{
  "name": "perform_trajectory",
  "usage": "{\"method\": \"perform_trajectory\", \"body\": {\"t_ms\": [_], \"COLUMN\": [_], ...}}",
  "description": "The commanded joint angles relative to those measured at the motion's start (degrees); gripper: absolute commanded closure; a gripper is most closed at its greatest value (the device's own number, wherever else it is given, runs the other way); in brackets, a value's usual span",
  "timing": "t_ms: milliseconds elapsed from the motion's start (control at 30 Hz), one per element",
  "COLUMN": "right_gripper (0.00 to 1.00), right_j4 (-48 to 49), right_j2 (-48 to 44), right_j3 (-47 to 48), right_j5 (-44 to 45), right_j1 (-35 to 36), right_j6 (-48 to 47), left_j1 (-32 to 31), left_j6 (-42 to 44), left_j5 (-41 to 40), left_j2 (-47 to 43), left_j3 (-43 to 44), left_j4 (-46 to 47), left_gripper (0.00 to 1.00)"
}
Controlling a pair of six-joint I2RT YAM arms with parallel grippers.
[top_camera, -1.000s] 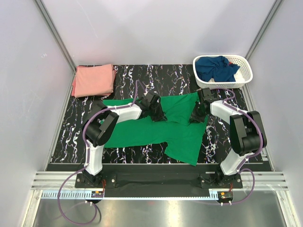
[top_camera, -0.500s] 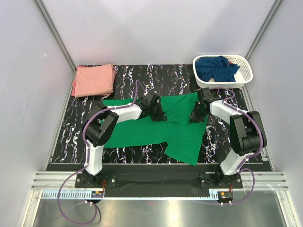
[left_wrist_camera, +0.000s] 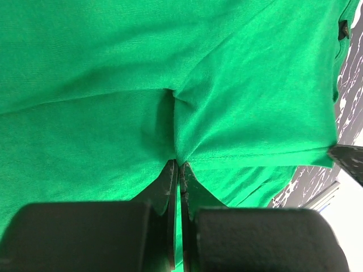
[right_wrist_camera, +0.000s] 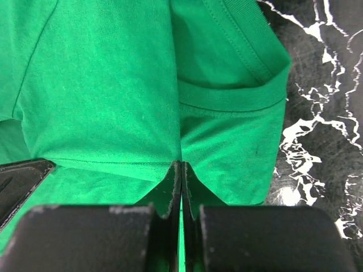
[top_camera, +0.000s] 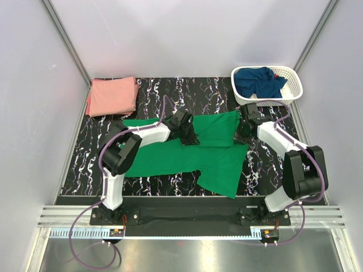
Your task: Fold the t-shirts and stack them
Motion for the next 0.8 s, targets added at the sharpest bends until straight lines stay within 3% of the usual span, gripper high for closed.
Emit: {"method": "perform_trajectory", "body": {"t_ms": [0, 767], "right_gripper": [1.00, 1.00], "right_j4": [-1.7, -2.8], "right_j2": [-2.4, -6.9], "right_j3": [1.6, -2.1], "right_j5": [2.9, 1.3], "right_j1": [0.3, 0.3], "right_j6": [-1.1, 0.1], "left_j1": [0.9, 1.3], "left_j6": [1.6, 3.8], "left_j5": [0.5, 2.3], "left_j2": [-2.8, -1.8], "left_j3": [2.8, 2.4], "left_j4": [-1.2, -3.9], "left_gripper": [1.00, 1.00]}}
